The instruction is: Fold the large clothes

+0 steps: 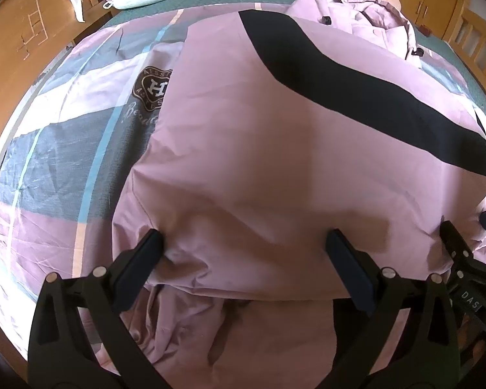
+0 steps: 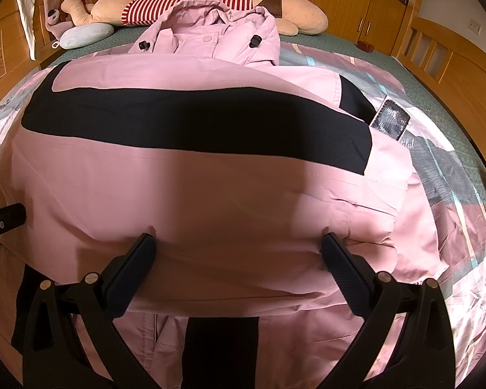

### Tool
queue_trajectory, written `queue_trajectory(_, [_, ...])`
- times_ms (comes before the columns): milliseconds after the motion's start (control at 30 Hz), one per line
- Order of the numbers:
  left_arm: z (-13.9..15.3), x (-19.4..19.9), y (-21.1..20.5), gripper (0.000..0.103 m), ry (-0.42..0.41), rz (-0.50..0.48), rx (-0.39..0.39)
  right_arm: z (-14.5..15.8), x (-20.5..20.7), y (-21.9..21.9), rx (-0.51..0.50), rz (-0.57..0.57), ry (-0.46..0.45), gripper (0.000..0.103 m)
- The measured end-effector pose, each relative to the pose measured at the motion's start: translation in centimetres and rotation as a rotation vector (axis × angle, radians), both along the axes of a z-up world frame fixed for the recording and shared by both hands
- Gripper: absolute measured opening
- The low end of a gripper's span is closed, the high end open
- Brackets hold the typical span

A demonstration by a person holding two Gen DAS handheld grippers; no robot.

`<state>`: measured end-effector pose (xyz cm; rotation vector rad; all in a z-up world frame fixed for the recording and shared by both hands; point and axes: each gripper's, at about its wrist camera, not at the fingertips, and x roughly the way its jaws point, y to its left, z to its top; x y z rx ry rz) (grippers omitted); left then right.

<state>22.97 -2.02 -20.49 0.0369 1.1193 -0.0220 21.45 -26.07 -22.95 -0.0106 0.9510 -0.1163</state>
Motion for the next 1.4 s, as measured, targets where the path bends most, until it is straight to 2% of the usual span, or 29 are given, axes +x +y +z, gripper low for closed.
queue_trajectory(133, [1.4,-0.5,0.8,0.101,-0.058,0.059,-0.057,0.0,0.0,-0.1,0.011,-0.001,0.003,0.102])
queue_trajectory(200, [1.6,-0.4,0.9,0.101,-0.054,0.053,-0.069,0.0,0.0,0.0,0.003,0.000,0.001,0.102])
queue_trajectory(300, [0.1,0.2,0.6,0.101,0.009,0.029,-0.032,-0.1,0.0,0.0,-0.002,0.000,0.001,0.102])
queue_trajectory(433, [-0.1,0.0,-0.1,0.101,0.002,0.010,0.017,-0.1,0.0,0.0,-0.005,0.001,-0.001,0.102])
queue_trajectory(767, [-0.4,0.1,-0.1,0.101,0.006,0.004,0.020,0.5,0.1,-0.5,0.023,-0.001,0.006,0.102])
queue_trajectory(900, [-0.4,0.1,-0.1,0.101,0.007,0.005,0.016,2.8,-0.5,-2.3,0.096,-0.067,-0.130,0.102])
queue_trajectory(933, [-0.4,0.1,-0.2,0.101,0.006,0.005,0.017,2.8,-0.2,-2.6,0.103,-0.073,-0.131,0.102])
queue_trajectory(1033, [-0.3,-0.1,-0.4,0.101,-0.003,0.004,0.026,0.4,1.7,-3.0,0.046,-0.094,0.011,0.102])
queue_trajectory(1100, [0.1,-0.4,-0.5,0.101,-0.025,0.016,0.037,0.0,1.7,-2.9,0.021,-0.094,0.015,0.102])
queue_trajectory(1167, [1.1,-0.9,-0.7,0.101,-0.089,0.031,0.079,0.1,1.8,-2.7,0.002,-0.093,0.033,0.102])
queue_trajectory(1267, [1.8,-1.1,-1.3,0.101,-0.139,0.003,0.101,0.0,1.8,-2.9,0.016,-0.091,0.032,0.102])
queue_trajectory(1300, [1.7,-1.0,-1.4,0.101,-0.129,-0.007,0.102,0.1,1.8,-3.0,0.019,-0.090,0.032,0.102])
queue_trajectory(1400, [-0.2,-0.4,-1.4,0.101,-0.029,-0.017,0.084,0.5,1.6,-3.0,0.031,-0.088,0.028,0.102])
